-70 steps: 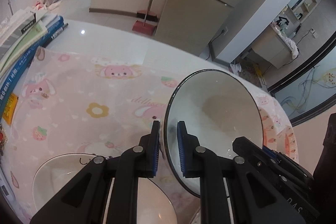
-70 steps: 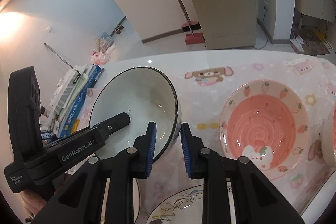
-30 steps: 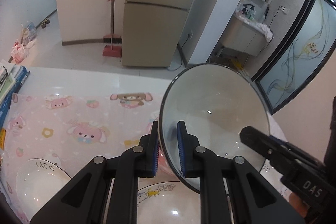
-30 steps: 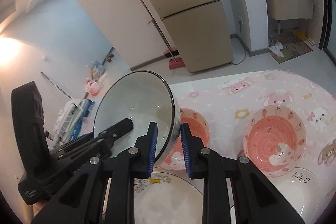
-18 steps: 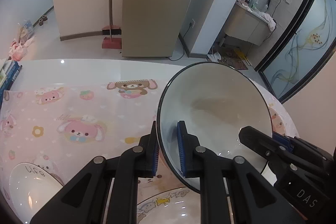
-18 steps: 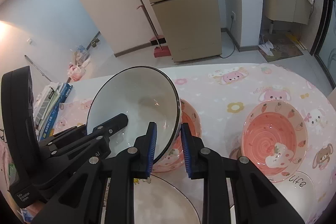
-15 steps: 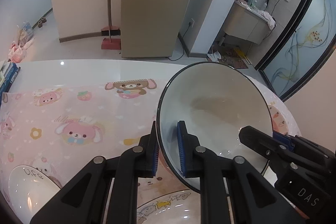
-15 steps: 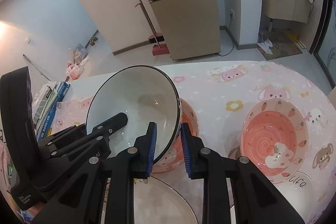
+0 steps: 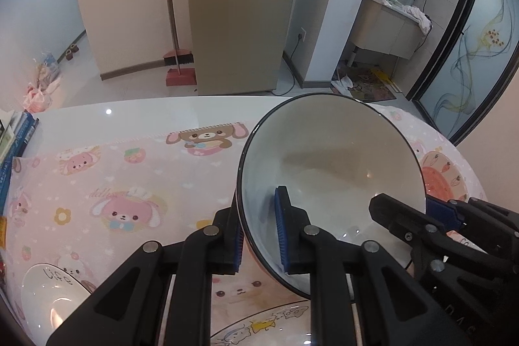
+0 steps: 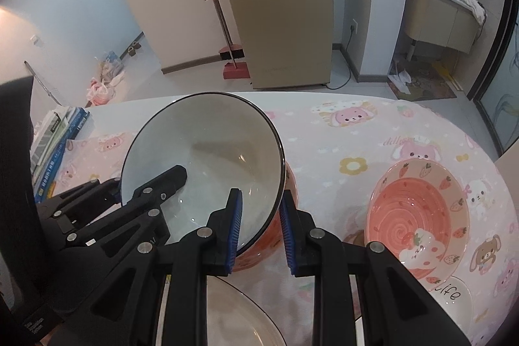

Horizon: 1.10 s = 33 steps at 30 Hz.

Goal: Organize plates and bowls
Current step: 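Carry the white bowl with both tools and lower it into a pink bowl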

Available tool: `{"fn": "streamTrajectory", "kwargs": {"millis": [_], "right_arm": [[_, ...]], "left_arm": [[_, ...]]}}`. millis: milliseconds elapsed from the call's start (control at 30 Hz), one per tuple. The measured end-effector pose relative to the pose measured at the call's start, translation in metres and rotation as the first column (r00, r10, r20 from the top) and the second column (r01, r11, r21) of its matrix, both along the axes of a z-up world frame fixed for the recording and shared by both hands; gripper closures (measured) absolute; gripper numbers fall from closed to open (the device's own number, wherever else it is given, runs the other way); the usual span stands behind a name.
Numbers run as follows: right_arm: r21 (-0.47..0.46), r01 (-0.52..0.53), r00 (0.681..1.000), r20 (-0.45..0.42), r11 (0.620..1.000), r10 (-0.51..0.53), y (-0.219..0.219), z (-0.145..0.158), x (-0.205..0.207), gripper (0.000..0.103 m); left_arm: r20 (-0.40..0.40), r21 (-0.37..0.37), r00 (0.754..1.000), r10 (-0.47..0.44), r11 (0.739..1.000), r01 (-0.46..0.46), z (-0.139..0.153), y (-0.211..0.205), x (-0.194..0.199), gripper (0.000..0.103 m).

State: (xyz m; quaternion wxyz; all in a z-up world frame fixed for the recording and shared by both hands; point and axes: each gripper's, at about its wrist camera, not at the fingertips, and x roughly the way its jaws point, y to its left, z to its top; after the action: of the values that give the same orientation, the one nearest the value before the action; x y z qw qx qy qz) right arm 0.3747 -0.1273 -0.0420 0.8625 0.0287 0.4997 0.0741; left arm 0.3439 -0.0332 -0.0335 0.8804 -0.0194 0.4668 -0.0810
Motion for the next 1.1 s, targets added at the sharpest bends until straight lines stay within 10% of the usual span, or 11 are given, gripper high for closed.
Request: {"fn": "streamTrajectory", "kwargs": {"millis": [1100], "right_arm": [[-0.081,-0.03,0.999,-0.022,0.996,0.028,0.003,-0.01,0.004,0.077]], "left_arm": [[0.022,0.087,0.999,0.025,0.996,-0.026,-0.011,-0.015,0.003,0.088]]}}
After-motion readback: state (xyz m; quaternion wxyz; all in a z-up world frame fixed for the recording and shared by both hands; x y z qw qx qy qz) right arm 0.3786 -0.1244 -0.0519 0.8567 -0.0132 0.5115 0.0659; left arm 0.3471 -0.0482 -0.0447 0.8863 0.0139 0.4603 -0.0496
